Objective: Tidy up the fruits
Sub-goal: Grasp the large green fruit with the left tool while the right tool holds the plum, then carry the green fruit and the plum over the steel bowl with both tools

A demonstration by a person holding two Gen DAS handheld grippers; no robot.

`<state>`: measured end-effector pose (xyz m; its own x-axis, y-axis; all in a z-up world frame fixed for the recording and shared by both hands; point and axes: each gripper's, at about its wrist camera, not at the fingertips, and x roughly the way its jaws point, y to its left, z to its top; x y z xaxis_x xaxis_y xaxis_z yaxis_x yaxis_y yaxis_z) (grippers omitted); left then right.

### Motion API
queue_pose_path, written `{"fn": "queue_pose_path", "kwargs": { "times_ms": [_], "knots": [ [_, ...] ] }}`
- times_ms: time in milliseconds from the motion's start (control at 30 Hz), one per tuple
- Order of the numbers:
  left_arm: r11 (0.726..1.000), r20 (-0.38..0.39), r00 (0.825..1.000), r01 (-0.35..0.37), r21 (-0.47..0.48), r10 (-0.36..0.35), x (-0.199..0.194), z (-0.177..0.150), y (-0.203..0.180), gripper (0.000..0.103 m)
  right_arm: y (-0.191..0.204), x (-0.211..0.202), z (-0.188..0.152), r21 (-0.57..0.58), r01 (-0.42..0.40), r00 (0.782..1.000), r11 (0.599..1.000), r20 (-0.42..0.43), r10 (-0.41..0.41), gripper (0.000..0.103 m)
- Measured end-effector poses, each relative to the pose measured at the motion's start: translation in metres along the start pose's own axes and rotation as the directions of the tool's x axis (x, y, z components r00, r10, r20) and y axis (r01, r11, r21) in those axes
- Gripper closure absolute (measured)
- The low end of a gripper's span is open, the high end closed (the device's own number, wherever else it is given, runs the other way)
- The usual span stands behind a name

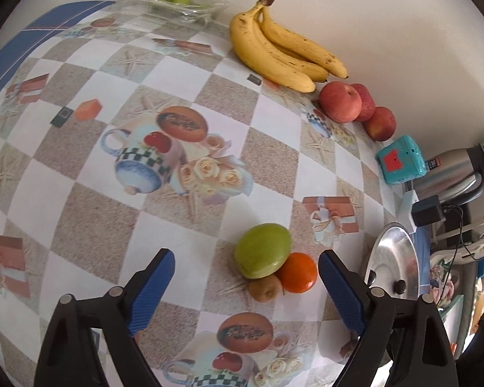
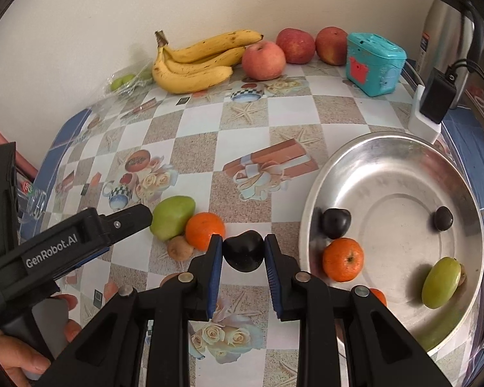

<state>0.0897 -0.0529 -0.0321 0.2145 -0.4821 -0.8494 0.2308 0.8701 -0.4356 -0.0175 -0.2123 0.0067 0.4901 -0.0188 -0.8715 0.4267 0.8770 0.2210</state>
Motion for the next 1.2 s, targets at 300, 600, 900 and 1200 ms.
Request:
{"fn": "queue_pose_path", "kwargs": {
  "times_ms": [300,600,900,1200],
  "knots": [
    [1.0,-0.019,1.0,0.019,0.025,-0.018,0.02,0.002,-0.011,0.029,-0.011,-0.006,0.002,0.042,-0.039,0.999,0.998,0.017,0.038,0.076],
    [0.999,-0.046,0.998,0.036,-0.027,-0.037,0.034,0.0,-0.007,0.051,-0.02,-0.005,0.002,0.074,-0.064,0.998,0.995,0.011,0.063,0.076],
    [0.998,-0.039,0.999,0.019,-0.065,-0.021,0.028,0.001,-0.001,0.056,-0.028,-0.006,0.002,0.109,-0.085,0.996,0.99,0.01,0.084,0.076],
    [0.997,0.028,0.999,0.023,-0.071,-0.021,0.001,0.006,-0.004,0.056,-0.037,-0.006,0.002,0.141,-0.08,0.997,0.987,0.005,0.08,0.076]
  ]
}}
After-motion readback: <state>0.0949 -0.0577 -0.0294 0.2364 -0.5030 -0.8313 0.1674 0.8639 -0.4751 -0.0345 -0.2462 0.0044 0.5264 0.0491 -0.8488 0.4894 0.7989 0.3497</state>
